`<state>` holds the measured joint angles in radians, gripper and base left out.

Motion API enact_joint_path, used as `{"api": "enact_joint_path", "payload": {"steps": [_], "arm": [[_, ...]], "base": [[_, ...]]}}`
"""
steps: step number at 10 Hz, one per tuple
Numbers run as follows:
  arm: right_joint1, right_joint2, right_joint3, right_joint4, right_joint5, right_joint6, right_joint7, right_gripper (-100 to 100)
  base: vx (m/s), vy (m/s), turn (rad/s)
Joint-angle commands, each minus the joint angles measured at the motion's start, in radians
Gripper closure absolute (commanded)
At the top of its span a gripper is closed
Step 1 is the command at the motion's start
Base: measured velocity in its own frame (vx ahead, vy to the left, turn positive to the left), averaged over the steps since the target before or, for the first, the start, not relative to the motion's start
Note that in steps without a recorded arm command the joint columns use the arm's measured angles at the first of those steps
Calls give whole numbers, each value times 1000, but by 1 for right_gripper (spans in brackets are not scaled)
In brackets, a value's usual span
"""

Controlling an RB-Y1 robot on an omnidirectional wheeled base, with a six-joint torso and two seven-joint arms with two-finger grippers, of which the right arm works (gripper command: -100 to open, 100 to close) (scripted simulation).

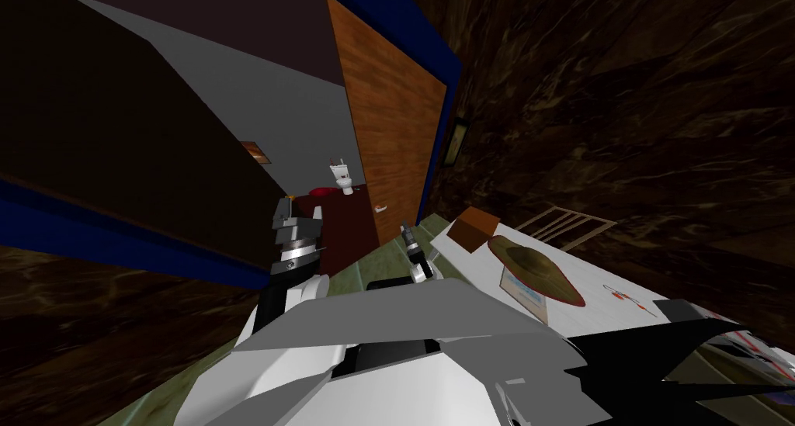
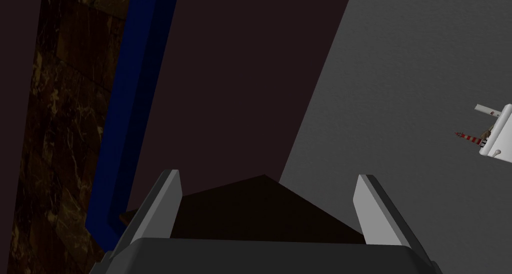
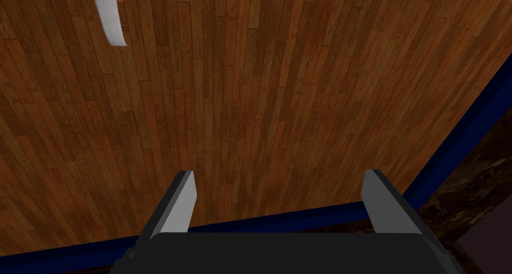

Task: Push the door open

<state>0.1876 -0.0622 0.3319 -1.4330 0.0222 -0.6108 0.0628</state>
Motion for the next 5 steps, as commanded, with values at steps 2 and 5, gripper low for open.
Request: {"api": "enact_joint_path", "payload": {"steps": [2, 5], "arm": [[-30, 4, 22, 75, -5, -14, -8, -100], [-65, 8, 52, 167, -11, -35, -19, -100]], "base": [[64, 7, -21], [100, 8, -29]]}}
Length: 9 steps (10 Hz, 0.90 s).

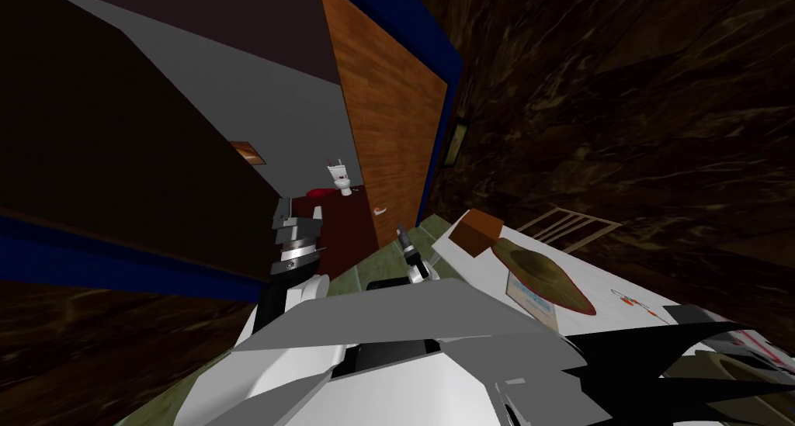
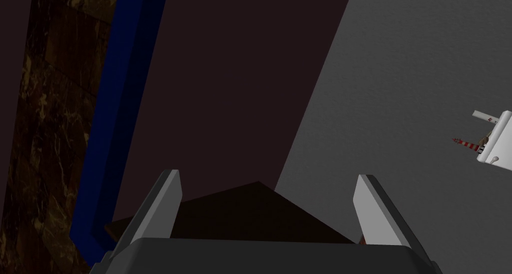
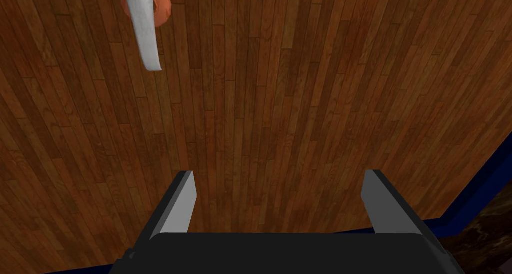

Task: Push the door open

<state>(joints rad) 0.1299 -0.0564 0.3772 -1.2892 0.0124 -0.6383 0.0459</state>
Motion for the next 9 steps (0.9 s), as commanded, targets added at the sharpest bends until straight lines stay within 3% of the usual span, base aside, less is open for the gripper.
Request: {"api": "enact_joint_path", "payload": {"steps": [1, 2, 9], "arm": [[-18, 4, 16, 50, -3, -14, -5, -100], [-18, 4, 16, 55, -3, -14, -5, -100], [-93, 19, 80, 252, -16, -57, -28, -100]], "base": [[104, 1, -25], [71, 3, -7], [87, 9, -24]]}}
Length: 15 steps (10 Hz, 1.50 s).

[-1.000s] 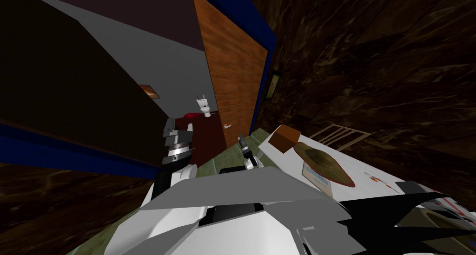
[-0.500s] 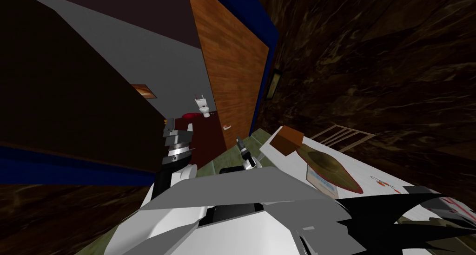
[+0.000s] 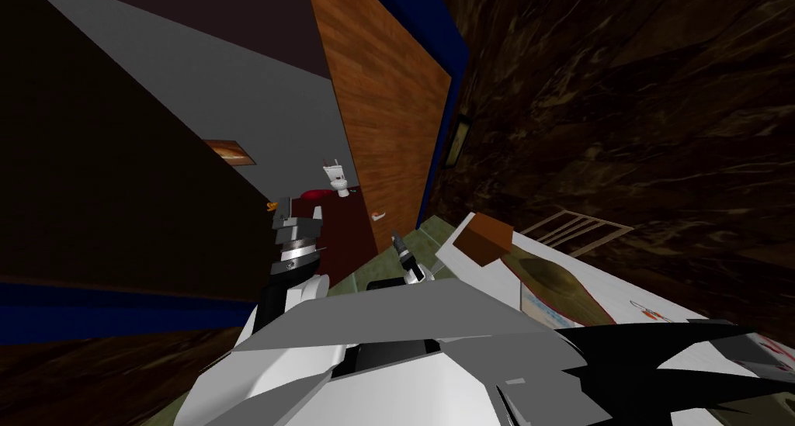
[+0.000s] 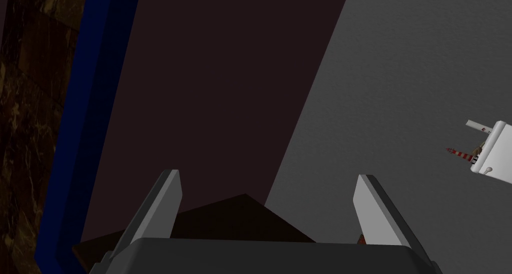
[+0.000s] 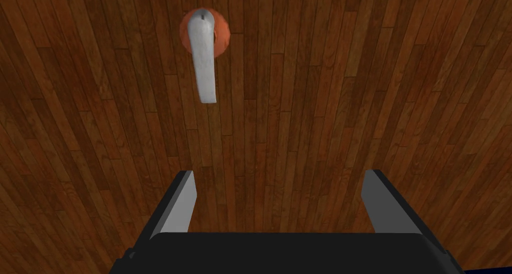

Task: Push the door open

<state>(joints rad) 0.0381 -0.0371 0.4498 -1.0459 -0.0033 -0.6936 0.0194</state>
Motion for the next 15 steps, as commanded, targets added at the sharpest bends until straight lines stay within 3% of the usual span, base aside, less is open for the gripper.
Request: {"api": "enact_joint_path", "payload": {"steps": [1, 5, 7, 12, 13, 14, 15], "arm": [[-10, 3, 15, 33, -2, -7, -4, -100], [-59, 19, 56, 161, -11, -35, -19, -100], [-66, 22, 62, 180, -12, -39, -21, -100], [-106, 41, 97, 286, -19, -62, -33, -100], [-102, 40, 91, 275, -18, -60, -31, -100], [-105, 17, 87, 282, -19, -63, -31, -100], [-106, 9, 84, 285, -19, -65, -30, -100]], "base": [[91, 6, -19], [130, 13, -28], [120, 26, -11], [106, 7, -17], [71, 3, -2], [105, 48, 34], [198, 113, 36]]}}
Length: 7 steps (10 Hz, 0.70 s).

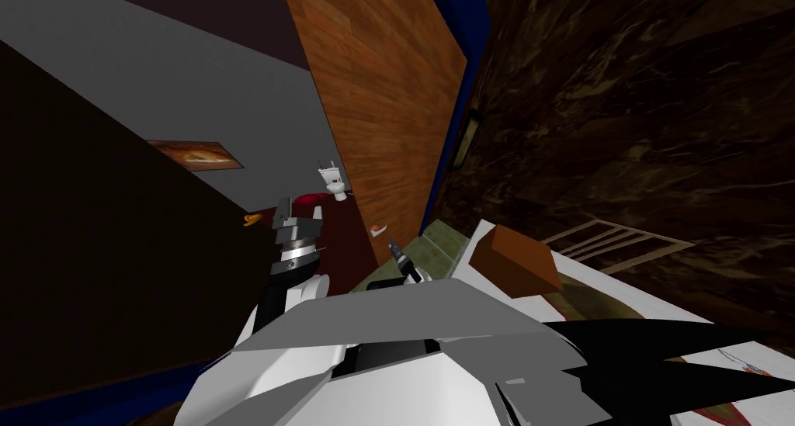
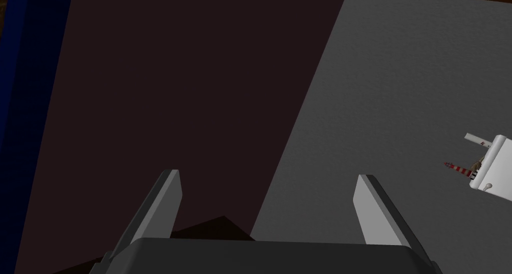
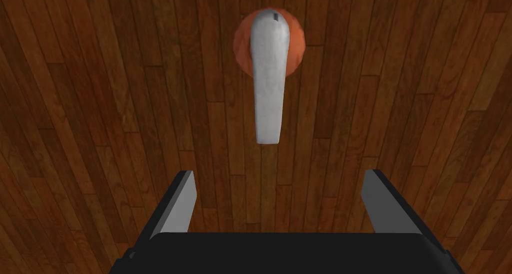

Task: Push the door open

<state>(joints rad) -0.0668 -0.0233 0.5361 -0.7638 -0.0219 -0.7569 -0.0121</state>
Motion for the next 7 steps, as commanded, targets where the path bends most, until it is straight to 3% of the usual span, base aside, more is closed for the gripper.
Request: {"api": "enact_joint_path", "payload": {"steps": [1, 4, 6, 7], "arm": [[-3, -10, -6, 7, 0, -3, 2, -100], [-6, 2, -16, 19, -1, -9, 5, -100], [-9, 36, -23, 26, -1, -13, 6, -100], [-6, 28, -21, 26, -1, -15, 8, -100]], "base": [[179, 119, 27], [203, 138, 32], [194, 101, 32], [78, 35, 3]]}}
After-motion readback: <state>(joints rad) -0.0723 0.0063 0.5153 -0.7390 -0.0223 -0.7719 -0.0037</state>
